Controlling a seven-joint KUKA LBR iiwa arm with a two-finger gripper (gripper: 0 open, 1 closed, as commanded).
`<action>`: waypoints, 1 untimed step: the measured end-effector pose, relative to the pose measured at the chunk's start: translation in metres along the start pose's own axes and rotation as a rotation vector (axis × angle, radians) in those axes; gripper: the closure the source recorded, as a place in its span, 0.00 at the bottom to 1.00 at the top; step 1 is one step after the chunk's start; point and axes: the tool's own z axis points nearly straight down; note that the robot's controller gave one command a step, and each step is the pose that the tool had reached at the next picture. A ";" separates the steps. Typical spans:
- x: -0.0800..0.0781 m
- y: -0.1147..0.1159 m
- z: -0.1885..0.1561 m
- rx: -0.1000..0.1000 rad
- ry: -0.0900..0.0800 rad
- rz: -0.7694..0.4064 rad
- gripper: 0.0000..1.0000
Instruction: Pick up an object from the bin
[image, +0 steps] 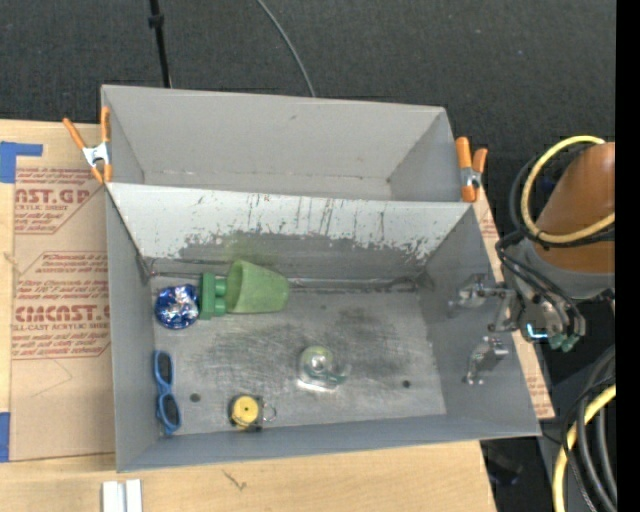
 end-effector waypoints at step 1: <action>0.007 0.090 0.056 -0.004 -0.001 0.059 0.00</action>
Offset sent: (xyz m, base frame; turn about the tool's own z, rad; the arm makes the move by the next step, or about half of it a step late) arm -0.0066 0.0836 -0.0520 0.0668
